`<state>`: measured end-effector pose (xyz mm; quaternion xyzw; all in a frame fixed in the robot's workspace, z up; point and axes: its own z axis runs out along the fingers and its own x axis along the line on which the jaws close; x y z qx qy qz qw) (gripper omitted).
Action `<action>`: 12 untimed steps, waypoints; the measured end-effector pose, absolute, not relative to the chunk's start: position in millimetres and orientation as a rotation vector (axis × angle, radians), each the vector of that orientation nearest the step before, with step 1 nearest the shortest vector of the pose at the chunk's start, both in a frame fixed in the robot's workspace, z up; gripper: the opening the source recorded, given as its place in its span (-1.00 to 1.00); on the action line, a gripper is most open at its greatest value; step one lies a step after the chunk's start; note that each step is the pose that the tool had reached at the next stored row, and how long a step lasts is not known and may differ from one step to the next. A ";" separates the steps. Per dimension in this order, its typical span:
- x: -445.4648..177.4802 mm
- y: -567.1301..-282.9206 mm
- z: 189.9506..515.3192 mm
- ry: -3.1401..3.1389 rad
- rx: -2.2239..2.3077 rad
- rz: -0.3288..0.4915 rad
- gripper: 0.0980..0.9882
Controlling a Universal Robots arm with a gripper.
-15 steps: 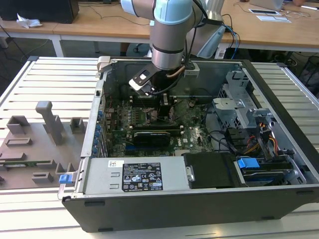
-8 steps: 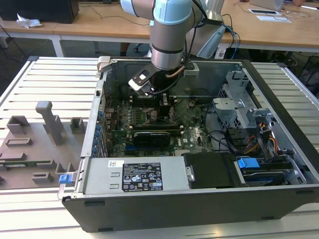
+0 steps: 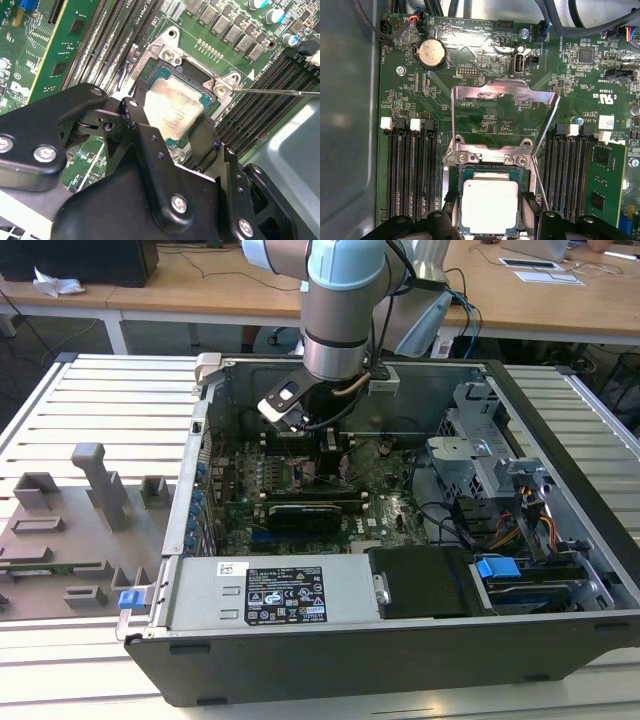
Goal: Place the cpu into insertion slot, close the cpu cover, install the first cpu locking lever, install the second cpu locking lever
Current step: 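Place the cpu into insertion slot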
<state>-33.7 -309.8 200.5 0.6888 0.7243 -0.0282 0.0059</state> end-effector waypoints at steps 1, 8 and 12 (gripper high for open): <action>-33.7 -309.8 203.7 2.267 2.156 -0.088 0.15; -33.7 -309.7 223.4 2.267 2.156 -0.088 -0.03; -33.7 -309.7 232.0 2.267 2.156 -0.088 -0.58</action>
